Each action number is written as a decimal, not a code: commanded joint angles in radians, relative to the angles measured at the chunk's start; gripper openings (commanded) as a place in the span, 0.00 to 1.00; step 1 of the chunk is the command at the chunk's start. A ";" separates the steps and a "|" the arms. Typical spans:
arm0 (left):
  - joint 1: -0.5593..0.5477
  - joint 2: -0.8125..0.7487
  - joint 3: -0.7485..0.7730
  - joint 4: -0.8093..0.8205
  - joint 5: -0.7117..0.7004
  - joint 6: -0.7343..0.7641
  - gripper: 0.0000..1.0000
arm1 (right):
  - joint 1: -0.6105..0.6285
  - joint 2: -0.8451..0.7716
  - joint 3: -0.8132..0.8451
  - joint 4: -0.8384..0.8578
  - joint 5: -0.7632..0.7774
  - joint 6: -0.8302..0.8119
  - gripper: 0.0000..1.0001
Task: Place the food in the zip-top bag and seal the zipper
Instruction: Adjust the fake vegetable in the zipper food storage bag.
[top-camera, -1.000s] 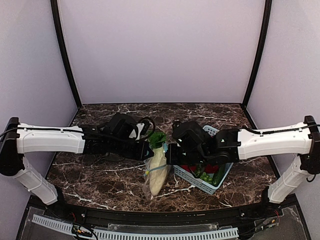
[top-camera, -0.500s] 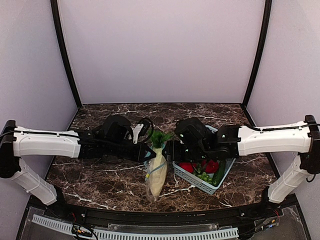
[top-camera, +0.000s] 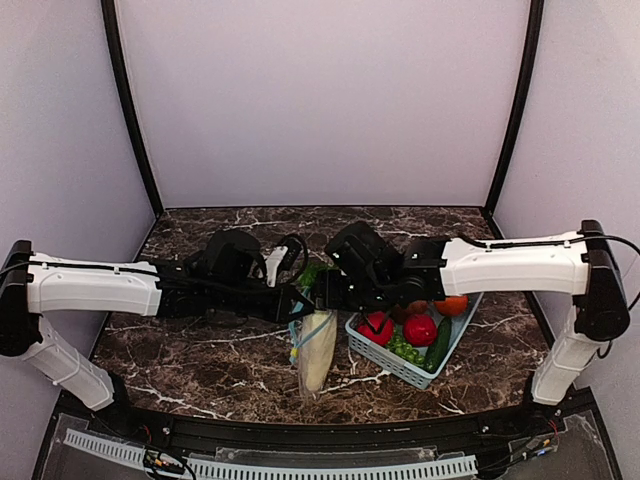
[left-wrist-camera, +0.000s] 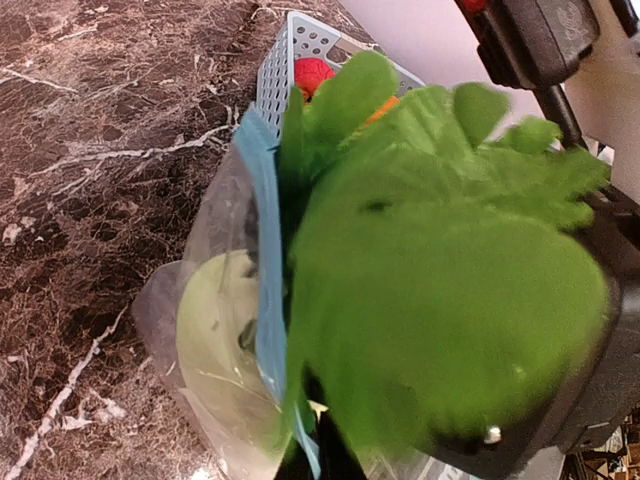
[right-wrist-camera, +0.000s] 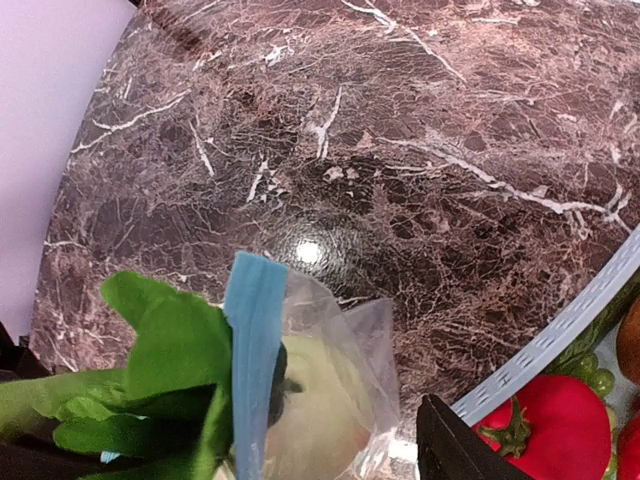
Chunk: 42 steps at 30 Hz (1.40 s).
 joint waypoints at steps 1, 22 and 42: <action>0.000 0.000 -0.013 0.020 0.005 0.016 0.01 | -0.006 0.050 0.036 -0.096 0.030 0.007 0.64; 0.009 -0.013 -0.027 -0.006 -0.054 -0.012 0.01 | -0.037 0.014 -0.041 0.004 -0.090 -0.091 0.85; 0.013 0.023 -0.030 0.002 -0.029 -0.039 0.01 | -0.034 0.033 -0.030 -0.065 -0.123 -0.050 0.85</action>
